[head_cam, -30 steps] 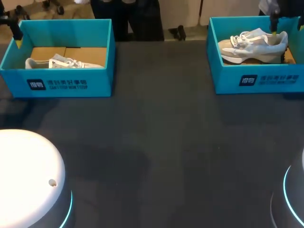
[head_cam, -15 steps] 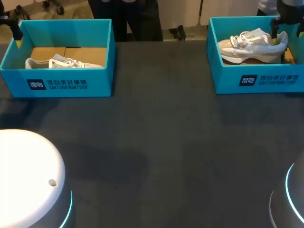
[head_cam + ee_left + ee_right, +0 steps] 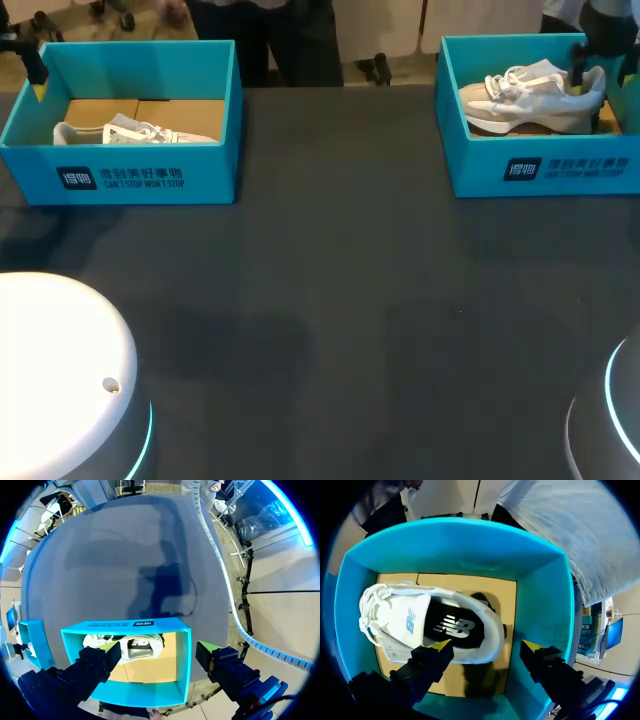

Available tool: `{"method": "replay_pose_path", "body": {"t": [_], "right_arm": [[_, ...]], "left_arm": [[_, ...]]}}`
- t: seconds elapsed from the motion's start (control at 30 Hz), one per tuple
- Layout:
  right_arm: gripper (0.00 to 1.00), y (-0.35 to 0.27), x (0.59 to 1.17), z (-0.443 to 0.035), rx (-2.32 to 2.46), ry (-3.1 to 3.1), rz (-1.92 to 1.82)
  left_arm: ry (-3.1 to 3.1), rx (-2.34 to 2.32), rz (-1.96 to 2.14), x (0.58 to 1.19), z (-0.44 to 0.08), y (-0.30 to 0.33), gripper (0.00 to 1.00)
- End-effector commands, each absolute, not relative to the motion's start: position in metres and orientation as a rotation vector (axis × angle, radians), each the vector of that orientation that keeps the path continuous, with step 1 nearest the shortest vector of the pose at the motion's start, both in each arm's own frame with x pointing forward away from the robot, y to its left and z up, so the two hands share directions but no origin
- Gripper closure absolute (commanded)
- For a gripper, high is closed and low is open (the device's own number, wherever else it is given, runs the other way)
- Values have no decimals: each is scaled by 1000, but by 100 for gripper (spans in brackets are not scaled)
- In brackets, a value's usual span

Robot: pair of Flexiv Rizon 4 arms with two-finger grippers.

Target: Take the shoe out of the shoebox, open the shoe tongue, remove and reinsert the insole, then place the shoe into the shoebox

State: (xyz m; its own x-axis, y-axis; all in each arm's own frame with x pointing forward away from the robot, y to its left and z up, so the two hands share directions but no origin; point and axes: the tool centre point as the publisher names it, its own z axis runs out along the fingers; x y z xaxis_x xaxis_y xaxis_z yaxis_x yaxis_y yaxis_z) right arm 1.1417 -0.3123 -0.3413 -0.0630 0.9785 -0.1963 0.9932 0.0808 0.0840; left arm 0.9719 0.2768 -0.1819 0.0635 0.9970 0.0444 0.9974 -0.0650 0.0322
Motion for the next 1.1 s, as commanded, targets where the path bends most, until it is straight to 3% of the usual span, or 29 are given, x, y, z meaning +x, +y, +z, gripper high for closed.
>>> {"method": "replay_pose_path", "body": {"t": [0.03,0.4,1.1], "right_arm": [[11,-312,1156,-348,2022,2178,-164],[8,-312,1159,-363,2061,2248,-177],[19,-320,1159,-386,2199,2272,-201]], "left_arm": [[-2141,-2285,-88,972,-181,277,0],[-2141,-2285,-88,972,-181,277,0],[-2141,-2285,-88,972,-181,277,0]]}}
